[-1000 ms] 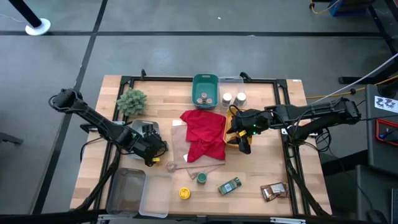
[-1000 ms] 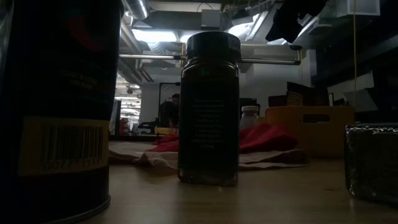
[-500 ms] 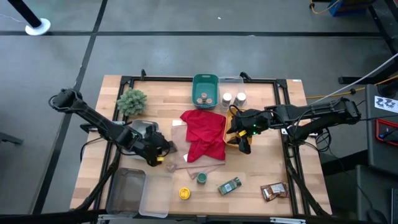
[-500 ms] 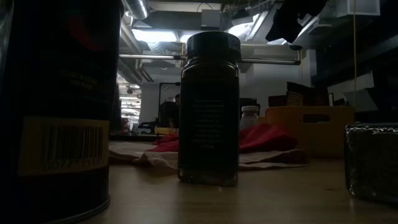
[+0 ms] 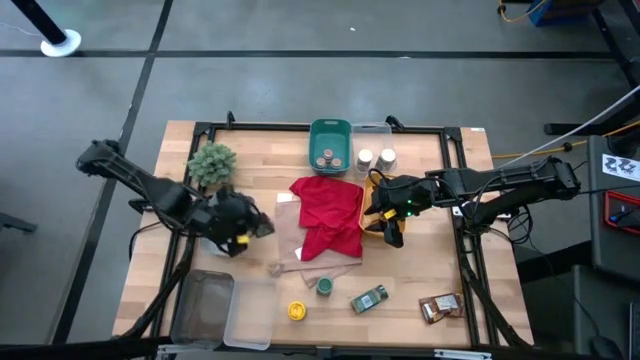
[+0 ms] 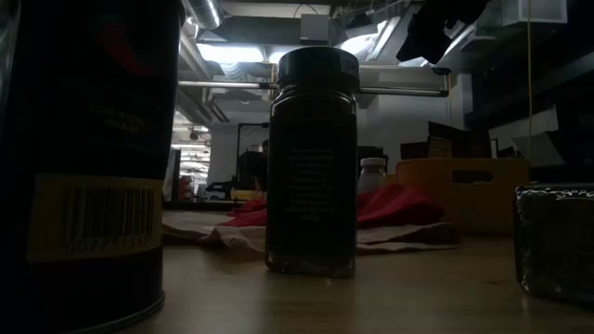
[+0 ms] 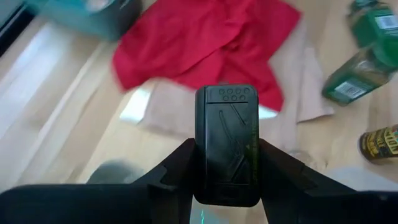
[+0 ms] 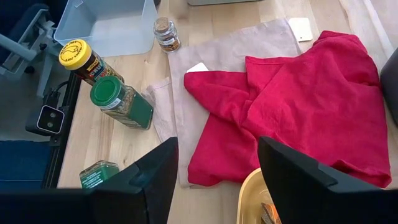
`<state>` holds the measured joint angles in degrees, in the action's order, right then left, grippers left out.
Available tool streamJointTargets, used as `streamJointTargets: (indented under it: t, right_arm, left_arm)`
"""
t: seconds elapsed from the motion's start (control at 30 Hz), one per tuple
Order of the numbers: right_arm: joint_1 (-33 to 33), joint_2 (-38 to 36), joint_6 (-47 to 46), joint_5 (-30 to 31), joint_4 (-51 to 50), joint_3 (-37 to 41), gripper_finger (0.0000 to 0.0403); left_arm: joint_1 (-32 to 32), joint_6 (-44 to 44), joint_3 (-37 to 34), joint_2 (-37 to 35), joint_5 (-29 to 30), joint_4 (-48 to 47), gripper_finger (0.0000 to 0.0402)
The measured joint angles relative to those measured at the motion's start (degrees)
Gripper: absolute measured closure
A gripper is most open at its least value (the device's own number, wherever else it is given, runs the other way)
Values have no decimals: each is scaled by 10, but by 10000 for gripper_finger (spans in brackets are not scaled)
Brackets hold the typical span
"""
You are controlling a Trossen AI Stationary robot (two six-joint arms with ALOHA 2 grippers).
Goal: Sort spices by type
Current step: Put the green seasoning can into the white bin
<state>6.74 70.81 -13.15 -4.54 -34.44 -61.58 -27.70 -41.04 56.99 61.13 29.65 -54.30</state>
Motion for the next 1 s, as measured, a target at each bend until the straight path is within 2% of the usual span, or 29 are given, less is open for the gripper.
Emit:
streamJointTargets:
  t: [0.13,0.33,0.47,1.0]
  right_arm:
    - [0,0,0,0,0,0,182]
    - [0,0,0,0,0,0,182]
    - [0,0,0,0,0,0,182]
    - [0,0,0,0,0,0,182]
  left_arm:
    - [0,-101,38,-29,1,-137,275]
    - [0,-289,44,-61,0,-311,274]
    - [0,-389,44,-57,0,-359,273]
    - [0,-405,44,52,0,-357,273]
